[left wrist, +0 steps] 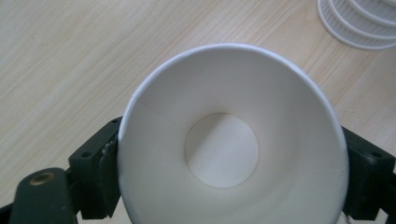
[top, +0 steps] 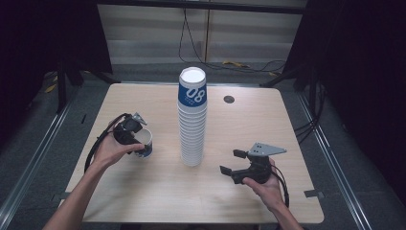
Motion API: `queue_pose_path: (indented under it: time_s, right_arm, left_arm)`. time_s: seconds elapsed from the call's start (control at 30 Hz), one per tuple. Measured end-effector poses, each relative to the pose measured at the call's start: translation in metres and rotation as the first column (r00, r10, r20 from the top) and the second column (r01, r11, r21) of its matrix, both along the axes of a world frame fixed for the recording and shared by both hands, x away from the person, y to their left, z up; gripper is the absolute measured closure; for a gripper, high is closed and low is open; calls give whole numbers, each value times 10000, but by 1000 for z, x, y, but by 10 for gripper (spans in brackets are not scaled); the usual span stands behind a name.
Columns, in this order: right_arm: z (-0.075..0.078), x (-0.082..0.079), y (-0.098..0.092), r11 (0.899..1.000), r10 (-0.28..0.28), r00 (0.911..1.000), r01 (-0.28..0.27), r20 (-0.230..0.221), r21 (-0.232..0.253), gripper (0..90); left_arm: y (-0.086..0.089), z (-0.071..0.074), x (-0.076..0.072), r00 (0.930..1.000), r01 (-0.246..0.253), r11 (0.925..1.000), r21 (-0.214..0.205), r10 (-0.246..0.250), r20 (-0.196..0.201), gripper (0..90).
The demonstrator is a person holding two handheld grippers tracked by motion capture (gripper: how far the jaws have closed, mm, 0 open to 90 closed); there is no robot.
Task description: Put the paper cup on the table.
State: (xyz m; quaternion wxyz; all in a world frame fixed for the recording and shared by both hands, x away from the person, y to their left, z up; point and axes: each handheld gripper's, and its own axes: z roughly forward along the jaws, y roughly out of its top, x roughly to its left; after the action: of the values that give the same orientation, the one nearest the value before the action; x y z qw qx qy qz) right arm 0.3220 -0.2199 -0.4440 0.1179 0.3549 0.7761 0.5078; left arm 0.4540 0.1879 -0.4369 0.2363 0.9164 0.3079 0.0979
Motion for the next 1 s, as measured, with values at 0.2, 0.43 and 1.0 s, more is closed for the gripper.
queue_pose_path:
  time_s: [0.2,0.43,1.0]
  right_arm:
    - [0,0,0,10000,15,10000,-15,-26,-22,153]
    - [-1,0,0,10000,34,10000,-34,-42,14,150]
    - [-2,1,0,10000,17,9999,-16,-107,17,150]
  left_arm:
    - [5,-4,-2,9995,-305,9984,-472,301,-90,132]
    - [11,-18,-3,9993,-285,9992,-273,278,-258,159]
    - [29,-25,-20,9978,-659,9943,-835,647,-174,163]
